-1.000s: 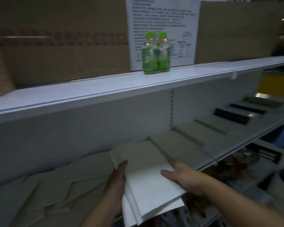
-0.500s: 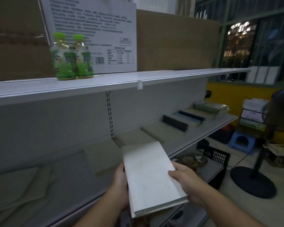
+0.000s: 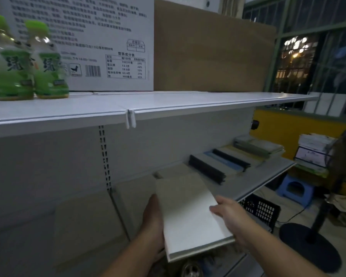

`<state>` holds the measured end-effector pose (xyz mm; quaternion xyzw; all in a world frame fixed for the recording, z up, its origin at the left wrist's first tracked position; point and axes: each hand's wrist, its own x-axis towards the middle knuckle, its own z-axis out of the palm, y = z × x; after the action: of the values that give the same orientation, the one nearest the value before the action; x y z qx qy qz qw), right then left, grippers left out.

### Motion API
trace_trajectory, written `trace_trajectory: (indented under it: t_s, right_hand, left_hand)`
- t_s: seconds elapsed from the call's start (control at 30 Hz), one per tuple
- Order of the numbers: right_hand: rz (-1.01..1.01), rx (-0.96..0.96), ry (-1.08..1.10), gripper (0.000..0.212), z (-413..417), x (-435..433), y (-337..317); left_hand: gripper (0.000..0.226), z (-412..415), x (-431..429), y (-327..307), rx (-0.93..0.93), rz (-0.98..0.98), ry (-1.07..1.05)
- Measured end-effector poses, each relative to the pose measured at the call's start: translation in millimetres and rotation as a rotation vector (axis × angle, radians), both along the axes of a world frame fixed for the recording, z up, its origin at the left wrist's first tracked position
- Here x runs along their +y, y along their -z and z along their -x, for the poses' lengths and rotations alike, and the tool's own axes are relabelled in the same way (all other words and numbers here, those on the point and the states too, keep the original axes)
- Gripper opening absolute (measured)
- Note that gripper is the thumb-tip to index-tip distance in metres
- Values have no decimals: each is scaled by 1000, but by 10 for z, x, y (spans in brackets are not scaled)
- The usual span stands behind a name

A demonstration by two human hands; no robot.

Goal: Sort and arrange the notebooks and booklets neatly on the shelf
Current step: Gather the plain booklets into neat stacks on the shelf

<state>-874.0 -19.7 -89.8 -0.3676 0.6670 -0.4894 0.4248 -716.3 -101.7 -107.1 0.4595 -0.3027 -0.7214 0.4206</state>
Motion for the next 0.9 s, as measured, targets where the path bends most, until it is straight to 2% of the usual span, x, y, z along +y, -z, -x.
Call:
trace_trajectory:
  t_s: [0.13,0.2,0.37,0.43,0.5,0.53,0.63,0.7,0.77,0.9]
  right_hand:
    - [48,60,-23,42,341,-292,-52]
    - [8,52,-66,47,464,-446,-50]
    - [-87,83,-138,42,826,-949,-6]
    - [-123,151,-192,41,967,-1184,2]
    - [-144,229,-236,40,1081,-1383,45]
    - [-138,265,-250,39,1141,-1485,73]
    - [-130,359,-281,33,1294,-1777,134]
    - [-130,410,-316,23,1342,-1931,162]
    - [-118,404,-333,21,1389,-2039,218]
    - [-99,425,-394,20,1502,-2169,359]
  left_hand:
    - [37,317,-280,4,-93,27,-37]
    - [36,442,-422,39,-108,51,-50]
    - [40,750,-762,96,-120,37,-146]
    - [59,906,-1040,273,-192,89,-144]
    - [85,1049,-1484,740,-270,125,-157]
    - [91,1100,-1625,871,-285,122,-142]
    - [108,1178,-1479,464,-330,138,-119]
    - [112,1221,-1323,147,-476,190,-39]
    - [117,1265,-1231,34,-719,260,107]
    - [112,1341,-1106,168,-1189,378,540]
